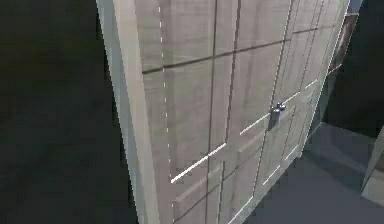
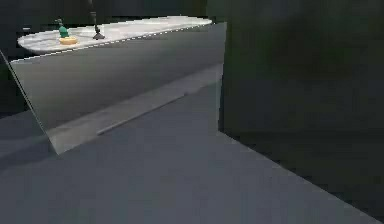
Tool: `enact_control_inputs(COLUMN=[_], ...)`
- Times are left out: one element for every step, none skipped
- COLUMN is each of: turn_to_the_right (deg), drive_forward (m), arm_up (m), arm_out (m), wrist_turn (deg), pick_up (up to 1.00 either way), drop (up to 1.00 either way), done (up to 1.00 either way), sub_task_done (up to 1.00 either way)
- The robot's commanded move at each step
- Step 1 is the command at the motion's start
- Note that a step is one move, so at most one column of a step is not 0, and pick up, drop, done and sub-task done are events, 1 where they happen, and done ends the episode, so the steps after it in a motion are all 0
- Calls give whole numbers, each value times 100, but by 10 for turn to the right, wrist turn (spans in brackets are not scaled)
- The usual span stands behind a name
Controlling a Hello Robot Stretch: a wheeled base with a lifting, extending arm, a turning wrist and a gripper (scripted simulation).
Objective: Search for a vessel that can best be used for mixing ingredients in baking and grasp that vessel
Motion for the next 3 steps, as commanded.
enact_control_inputs(turn_to_the_right=[450,0,0], drive_forward=[0,100,50], arm_up=[0,0,0], arm_out=[0,0,0], wrist_turn=[0,0,0], pick_up=[0,0,0], drop=[0,0,0], done=[0,0,0], sub_task_done=[0,0,0])
